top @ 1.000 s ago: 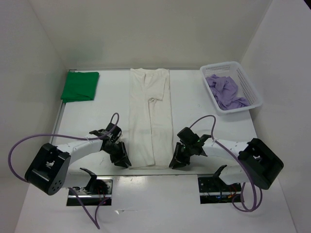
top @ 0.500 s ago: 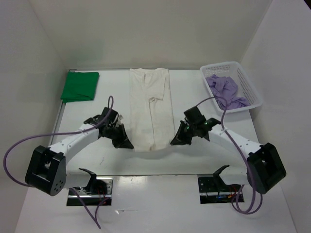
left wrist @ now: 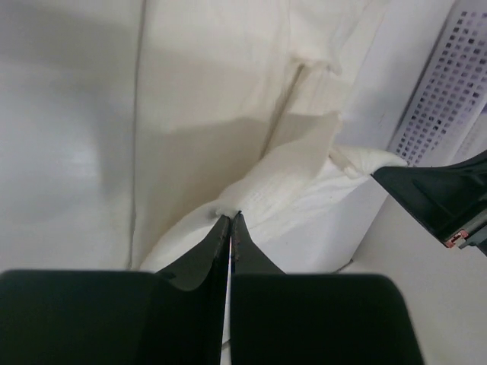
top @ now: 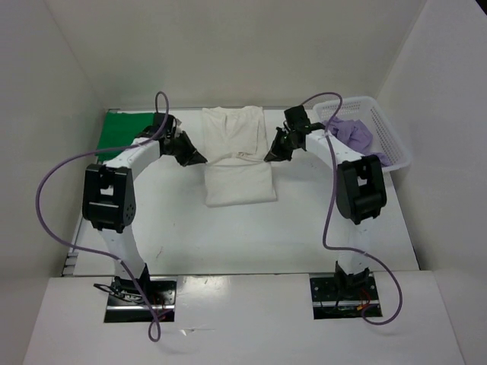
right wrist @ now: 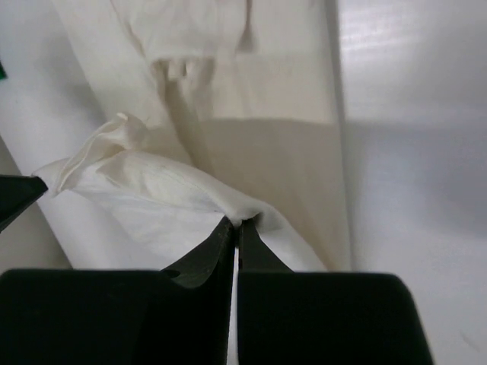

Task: Fold and stack the t-shirts
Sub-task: Fold the folded rectangular tshirt in 1/3 of the way

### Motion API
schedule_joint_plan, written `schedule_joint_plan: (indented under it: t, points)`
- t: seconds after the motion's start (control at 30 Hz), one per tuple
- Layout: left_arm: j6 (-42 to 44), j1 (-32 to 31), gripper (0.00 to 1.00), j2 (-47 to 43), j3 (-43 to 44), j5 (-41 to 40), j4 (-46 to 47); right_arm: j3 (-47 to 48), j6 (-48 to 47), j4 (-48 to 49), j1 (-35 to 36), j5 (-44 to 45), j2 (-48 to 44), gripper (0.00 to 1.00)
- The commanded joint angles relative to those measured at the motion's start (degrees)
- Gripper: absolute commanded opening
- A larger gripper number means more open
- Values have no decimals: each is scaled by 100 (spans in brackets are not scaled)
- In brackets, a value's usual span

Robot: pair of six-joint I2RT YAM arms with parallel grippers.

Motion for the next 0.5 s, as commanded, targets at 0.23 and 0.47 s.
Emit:
schedule_joint_plan:
  t: [0.23, 0.47]
  points:
    - [97, 152, 16, 1410, 1338, -171, 566, 1872, -368, 33, -148, 290, 1453, 12]
    - [113, 47, 35, 234, 584, -414, 954, 804, -185, 323, -148, 528, 453, 43]
